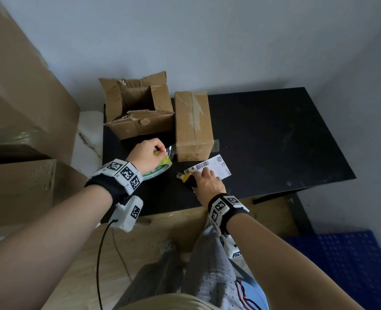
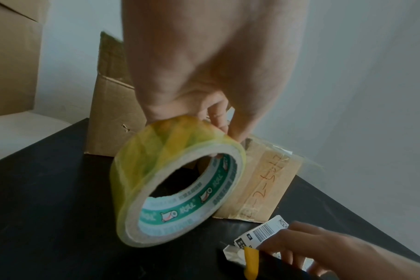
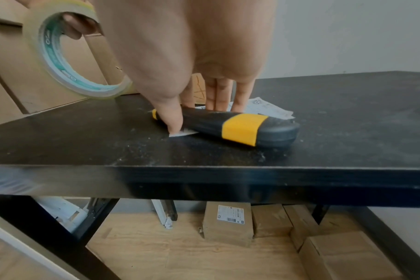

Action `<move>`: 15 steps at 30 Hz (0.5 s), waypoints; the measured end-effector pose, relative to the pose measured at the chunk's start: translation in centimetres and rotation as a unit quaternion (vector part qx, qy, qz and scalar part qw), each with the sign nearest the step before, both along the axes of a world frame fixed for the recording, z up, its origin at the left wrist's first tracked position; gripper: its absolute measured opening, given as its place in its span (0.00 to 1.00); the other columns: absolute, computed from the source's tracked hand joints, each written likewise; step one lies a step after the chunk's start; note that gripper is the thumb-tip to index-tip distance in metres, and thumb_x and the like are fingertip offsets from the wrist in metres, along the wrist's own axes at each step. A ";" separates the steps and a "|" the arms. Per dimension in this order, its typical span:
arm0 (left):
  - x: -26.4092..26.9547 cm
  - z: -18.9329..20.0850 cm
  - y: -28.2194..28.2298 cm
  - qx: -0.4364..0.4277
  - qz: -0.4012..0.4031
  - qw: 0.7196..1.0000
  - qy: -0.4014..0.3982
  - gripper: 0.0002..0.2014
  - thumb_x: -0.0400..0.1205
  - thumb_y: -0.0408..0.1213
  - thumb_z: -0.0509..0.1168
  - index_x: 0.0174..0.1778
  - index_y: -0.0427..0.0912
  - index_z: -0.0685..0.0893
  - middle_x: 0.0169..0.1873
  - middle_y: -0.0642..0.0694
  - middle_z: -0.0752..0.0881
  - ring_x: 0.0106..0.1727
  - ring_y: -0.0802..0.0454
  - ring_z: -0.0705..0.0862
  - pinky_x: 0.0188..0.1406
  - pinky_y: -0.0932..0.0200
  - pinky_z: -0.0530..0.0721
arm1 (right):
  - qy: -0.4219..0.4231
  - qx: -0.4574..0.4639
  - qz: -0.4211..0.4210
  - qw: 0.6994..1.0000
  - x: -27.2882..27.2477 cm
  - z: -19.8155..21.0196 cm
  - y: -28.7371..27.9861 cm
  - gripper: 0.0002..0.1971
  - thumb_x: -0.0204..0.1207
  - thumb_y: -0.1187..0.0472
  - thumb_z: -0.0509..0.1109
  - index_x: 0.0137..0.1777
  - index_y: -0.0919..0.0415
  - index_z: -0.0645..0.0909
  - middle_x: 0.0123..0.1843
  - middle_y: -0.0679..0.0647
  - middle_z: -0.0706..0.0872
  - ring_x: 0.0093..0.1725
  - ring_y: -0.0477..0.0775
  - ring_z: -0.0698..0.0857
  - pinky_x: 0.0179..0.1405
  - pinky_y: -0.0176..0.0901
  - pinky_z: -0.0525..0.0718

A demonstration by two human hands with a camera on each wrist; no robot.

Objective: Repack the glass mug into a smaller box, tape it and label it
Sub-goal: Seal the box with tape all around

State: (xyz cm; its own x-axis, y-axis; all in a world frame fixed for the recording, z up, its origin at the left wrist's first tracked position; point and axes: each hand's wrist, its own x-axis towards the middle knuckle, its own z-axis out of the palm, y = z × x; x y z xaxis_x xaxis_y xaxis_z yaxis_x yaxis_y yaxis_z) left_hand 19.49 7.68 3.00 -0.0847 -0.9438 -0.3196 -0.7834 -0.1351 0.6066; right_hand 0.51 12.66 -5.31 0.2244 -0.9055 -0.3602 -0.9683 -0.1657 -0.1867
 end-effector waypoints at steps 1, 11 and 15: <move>0.0 0.0 0.0 0.000 -0.001 1.000 -0.003 0.09 0.82 0.39 0.63 0.57 0.43 0.81 0.48 0.47 0.80 0.48 0.52 0.78 0.41 0.60 0.76 | -0.009 -0.011 -0.003 1.000 0.1 0.2 -0.1 0.22 0.79 0.55 0.66 0.70 0.60 0.68 0.65 0.59 0.73 0.63 0.60 0.75 0.62 0.52 0.75; -0.3 0.0 -0.2 0.006 -0.008 1.000 -0.006 0.09 0.82 0.38 0.63 0.57 0.43 0.82 0.55 0.44 0.83 0.56 0.46 0.82 0.54 0.52 0.81 | -0.157 -0.328 0.083 0.928 2.2 5.7 -2.4 0.22 0.70 0.64 0.53 0.59 0.66 0.82 0.58 0.60 0.85 0.57 0.62 0.84 0.65 0.51 0.74; -0.1 0.1 -0.2 0.005 -0.009 1.000 -0.005 0.08 0.82 0.38 0.64 0.54 0.43 0.83 0.47 0.46 0.84 0.51 0.47 0.83 0.54 0.51 0.81 | -0.148 -0.212 0.101 0.961 2.0 5.0 -3.3 0.30 0.71 0.71 0.55 0.76 0.68 0.68 0.79 0.62 0.70 0.80 0.60 0.65 0.80 0.55 0.61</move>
